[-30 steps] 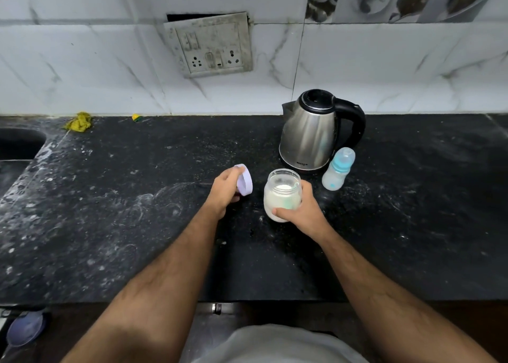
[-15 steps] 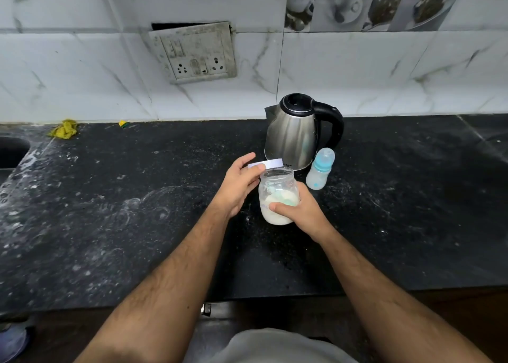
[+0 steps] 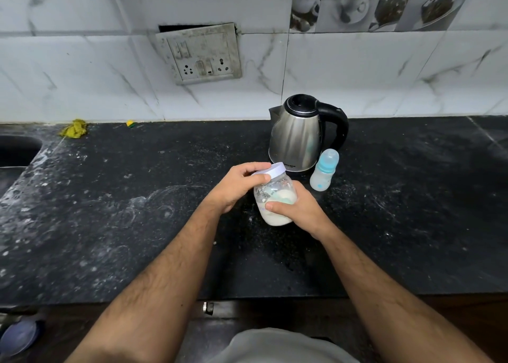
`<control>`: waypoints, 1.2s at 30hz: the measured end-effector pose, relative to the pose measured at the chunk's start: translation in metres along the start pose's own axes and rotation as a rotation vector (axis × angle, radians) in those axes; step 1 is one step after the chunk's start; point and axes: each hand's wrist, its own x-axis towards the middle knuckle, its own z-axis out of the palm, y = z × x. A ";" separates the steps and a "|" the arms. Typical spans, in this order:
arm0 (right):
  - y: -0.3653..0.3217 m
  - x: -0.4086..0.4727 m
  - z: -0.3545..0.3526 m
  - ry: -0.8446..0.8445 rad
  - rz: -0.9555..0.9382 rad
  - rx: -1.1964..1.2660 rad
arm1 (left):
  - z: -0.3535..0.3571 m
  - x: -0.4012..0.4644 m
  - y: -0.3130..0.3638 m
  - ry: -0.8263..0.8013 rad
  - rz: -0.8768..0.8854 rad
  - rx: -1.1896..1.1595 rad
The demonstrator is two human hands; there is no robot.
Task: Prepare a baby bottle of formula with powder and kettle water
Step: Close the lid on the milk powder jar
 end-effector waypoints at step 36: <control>-0.022 -0.010 0.003 -0.153 -0.070 0.277 | 0.003 -0.006 0.028 0.022 0.009 0.019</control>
